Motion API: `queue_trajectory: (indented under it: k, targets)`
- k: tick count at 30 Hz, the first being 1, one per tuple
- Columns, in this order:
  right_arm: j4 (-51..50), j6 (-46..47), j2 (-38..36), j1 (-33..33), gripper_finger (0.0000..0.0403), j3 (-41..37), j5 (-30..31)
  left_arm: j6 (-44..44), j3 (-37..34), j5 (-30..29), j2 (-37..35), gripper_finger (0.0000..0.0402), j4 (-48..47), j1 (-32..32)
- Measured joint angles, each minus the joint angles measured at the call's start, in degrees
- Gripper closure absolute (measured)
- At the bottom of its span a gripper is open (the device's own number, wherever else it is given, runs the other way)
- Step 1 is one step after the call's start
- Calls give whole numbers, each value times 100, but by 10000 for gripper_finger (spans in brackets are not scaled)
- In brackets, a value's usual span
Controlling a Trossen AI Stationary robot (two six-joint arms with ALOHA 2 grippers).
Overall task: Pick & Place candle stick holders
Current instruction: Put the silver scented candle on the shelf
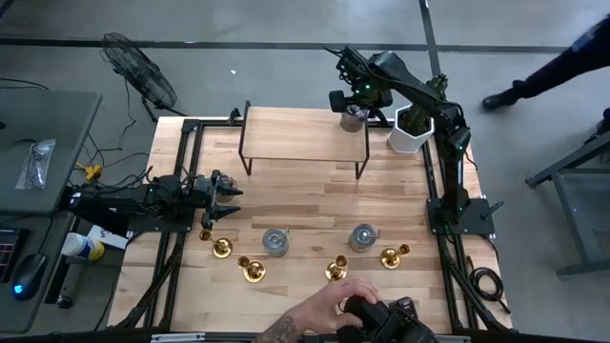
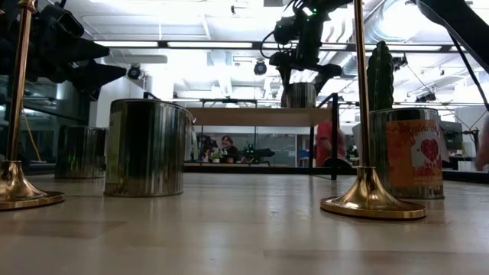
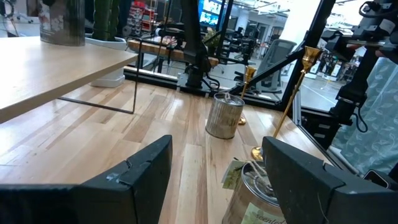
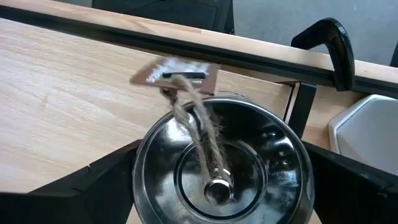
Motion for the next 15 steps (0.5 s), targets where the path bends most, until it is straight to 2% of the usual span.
queue_trajectory:
  k: [15]
  targets:
    - [28, -85, -82, 0, 18, 0, 71, 1, -1, 0, 0, 158, 0, 1]
